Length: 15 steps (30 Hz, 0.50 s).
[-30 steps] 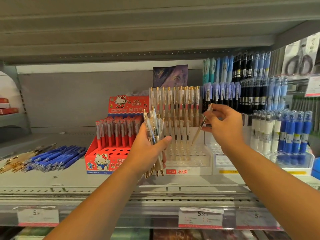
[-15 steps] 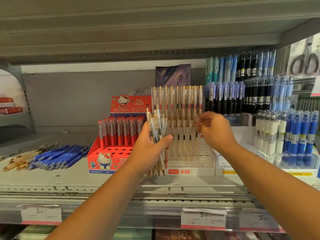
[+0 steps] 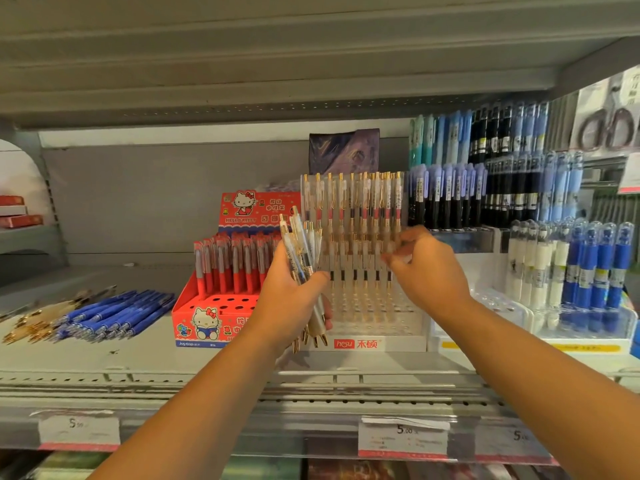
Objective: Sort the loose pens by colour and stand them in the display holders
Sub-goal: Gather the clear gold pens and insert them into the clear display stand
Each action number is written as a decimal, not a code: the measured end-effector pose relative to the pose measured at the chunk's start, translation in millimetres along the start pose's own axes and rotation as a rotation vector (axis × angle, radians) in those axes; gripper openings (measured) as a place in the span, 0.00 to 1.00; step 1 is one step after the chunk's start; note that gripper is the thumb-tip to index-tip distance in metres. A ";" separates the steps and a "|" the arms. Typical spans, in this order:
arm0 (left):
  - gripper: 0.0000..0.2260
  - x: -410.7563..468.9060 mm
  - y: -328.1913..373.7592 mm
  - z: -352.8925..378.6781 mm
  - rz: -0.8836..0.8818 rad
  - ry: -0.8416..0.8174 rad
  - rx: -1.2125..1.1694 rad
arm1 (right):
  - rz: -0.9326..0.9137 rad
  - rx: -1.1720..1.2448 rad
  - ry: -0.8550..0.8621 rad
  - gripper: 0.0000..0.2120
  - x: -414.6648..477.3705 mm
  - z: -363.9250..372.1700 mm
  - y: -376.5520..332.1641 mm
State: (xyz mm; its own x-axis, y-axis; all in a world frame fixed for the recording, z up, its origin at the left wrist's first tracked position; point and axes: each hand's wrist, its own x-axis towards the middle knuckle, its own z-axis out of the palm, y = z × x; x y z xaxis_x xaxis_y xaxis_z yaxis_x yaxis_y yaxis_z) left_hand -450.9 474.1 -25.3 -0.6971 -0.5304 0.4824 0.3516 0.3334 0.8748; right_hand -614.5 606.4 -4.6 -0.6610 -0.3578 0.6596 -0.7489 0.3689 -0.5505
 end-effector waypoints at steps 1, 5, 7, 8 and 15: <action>0.23 -0.3 0.2 0.2 0.003 -0.003 0.012 | -0.008 0.010 0.042 0.15 -2.5 0.0 -3.8; 0.20 -1.4 1.8 1.7 0.035 -0.029 0.105 | -0.125 0.225 0.028 0.08 -14.0 -2.7 -26.5; 0.20 -0.7 1.9 2.5 0.056 -0.038 0.111 | -0.092 0.446 -0.162 0.03 -20.4 -3.1 -39.5; 0.20 -0.4 1.7 2.7 0.063 -0.042 0.103 | -0.052 0.550 -0.244 0.03 -23.0 -2.8 -44.6; 0.21 -1.0 0.1 3.2 0.078 -0.081 0.067 | 0.114 0.778 -0.394 0.08 -28.7 5.2 -58.5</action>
State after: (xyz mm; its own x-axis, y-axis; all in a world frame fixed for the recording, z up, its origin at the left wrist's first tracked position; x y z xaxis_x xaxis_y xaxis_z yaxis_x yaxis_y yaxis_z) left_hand -452.2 477.2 -25.9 -0.7185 -0.4366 0.5414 0.3666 0.4238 0.8283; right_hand -551.9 590.6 6.1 -0.5944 -0.6772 0.4337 -0.4012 -0.2176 -0.8898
